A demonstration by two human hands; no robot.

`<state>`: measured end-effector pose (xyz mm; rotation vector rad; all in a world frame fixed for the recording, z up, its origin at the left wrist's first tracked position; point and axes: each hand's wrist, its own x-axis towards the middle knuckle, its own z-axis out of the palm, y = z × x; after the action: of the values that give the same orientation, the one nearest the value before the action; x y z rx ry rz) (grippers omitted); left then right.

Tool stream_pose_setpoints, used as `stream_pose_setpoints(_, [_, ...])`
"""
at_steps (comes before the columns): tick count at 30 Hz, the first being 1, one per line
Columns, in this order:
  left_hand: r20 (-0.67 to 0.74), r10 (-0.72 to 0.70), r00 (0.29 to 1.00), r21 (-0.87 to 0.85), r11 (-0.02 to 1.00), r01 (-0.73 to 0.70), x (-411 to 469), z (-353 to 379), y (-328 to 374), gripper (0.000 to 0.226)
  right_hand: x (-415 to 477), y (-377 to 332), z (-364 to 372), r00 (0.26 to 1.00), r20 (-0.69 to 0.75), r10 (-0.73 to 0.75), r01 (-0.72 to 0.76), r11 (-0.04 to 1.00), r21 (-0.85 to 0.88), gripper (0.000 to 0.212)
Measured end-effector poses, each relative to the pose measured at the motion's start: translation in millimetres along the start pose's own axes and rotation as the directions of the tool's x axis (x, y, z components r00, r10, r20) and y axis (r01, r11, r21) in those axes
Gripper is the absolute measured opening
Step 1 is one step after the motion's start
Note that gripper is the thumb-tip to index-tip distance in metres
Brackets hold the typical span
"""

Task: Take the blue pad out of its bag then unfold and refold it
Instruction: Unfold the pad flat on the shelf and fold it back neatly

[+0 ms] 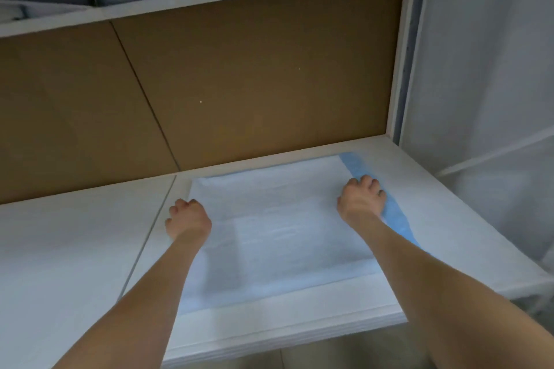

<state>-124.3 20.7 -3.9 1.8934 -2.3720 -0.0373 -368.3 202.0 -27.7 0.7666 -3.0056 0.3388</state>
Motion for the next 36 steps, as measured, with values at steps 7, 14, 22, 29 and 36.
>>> stream_pose_setpoints(7, [0.069,-0.044,0.997,-0.074,0.996,0.05,33,18,-16,0.03,29,7,9,0.987,0.041,0.156,-0.159,0.982,0.097,0.044])
stream_pose_setpoints(14, [0.005,-0.081,0.997,-0.084,0.993,0.081,33,13,-14,0.025,39,13,17,0.984,-0.029,0.177,-0.171,0.974,0.151,0.034])
stream_pose_setpoints(22, [-0.059,-0.052,0.997,-0.062,0.997,0.048,32,18,-8,0.026,36,17,13,0.987,-0.034,0.157,-0.147,0.969,0.197,0.037])
stream_pose_setpoints(29, [0.001,-0.091,0.996,-0.267,0.96,0.088,49,27,-17,0.029,38,21,10,0.983,-0.023,0.18,-0.169,0.954,0.248,0.039])
stream_pose_setpoints(36, [0.011,-0.174,0.985,-0.345,0.923,0.168,58,33,-20,0.032,43,26,0,0.969,0.056,0.24,-0.245,0.911,0.332,0.038])
